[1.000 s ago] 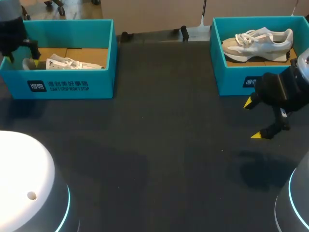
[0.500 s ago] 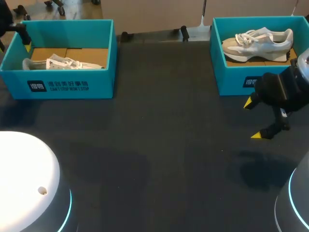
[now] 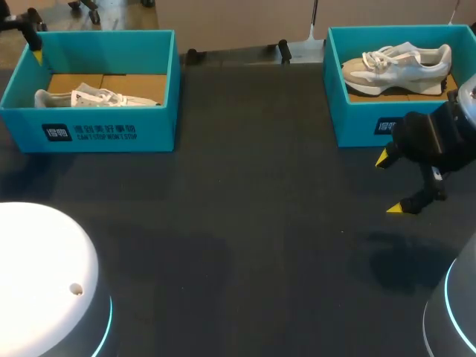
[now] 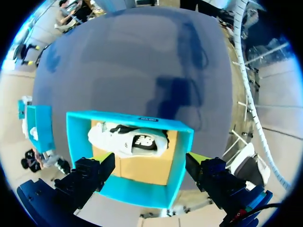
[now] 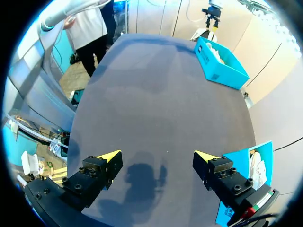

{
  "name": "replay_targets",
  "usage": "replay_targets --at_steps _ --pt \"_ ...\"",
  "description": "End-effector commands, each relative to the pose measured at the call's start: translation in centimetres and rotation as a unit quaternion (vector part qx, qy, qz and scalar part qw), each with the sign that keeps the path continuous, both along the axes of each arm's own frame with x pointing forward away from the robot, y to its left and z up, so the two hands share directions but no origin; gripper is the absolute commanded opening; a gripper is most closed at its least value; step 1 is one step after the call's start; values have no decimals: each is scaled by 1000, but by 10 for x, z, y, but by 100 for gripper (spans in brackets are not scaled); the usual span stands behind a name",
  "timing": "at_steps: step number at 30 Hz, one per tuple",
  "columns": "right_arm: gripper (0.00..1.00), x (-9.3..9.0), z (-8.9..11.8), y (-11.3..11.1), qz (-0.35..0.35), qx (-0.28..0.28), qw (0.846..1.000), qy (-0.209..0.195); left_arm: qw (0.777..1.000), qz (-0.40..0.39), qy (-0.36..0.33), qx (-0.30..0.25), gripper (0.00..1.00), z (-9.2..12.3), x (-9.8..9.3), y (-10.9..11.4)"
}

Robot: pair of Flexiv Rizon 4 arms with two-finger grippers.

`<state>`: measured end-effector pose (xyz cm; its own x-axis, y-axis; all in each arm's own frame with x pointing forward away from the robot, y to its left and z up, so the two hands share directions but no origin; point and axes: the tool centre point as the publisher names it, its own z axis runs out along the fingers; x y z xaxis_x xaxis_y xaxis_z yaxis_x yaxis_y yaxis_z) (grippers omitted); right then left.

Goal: Take the shoe out of the shoebox, open the shoe tongue, remove and reinsert the insole, then place the shoe into the shoebox

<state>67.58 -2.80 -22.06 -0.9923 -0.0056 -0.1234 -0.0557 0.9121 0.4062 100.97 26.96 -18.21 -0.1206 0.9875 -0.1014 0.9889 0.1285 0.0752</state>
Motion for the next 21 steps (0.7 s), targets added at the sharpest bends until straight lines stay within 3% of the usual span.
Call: replay_targets --at_steps 1,5,12,16,19,21 --pt "100 0 -2 1 -1 -1 1000 -1 1000 18 -6 7 100 20 -5 -9" --pt "100 0 -2 1 -1 -1 1000 -1 999 34 -6 9 100 28 -6 -13" --pt "100 48 9 -15 -145 -50 987 43 999 34 -6 9 100 28 -6 -13" --pt "100 74 12 -24 -260 -29 961 87 999 34 -6 9 100 28 -6 -13" --pt "100 92 13 -27 -327 -52 939 94 999 34 -6 9 100 28 -6 -13" --pt "100 105 14 -30 -369 -36 923 104 999 34 -6 9 100 28 -6 -13"
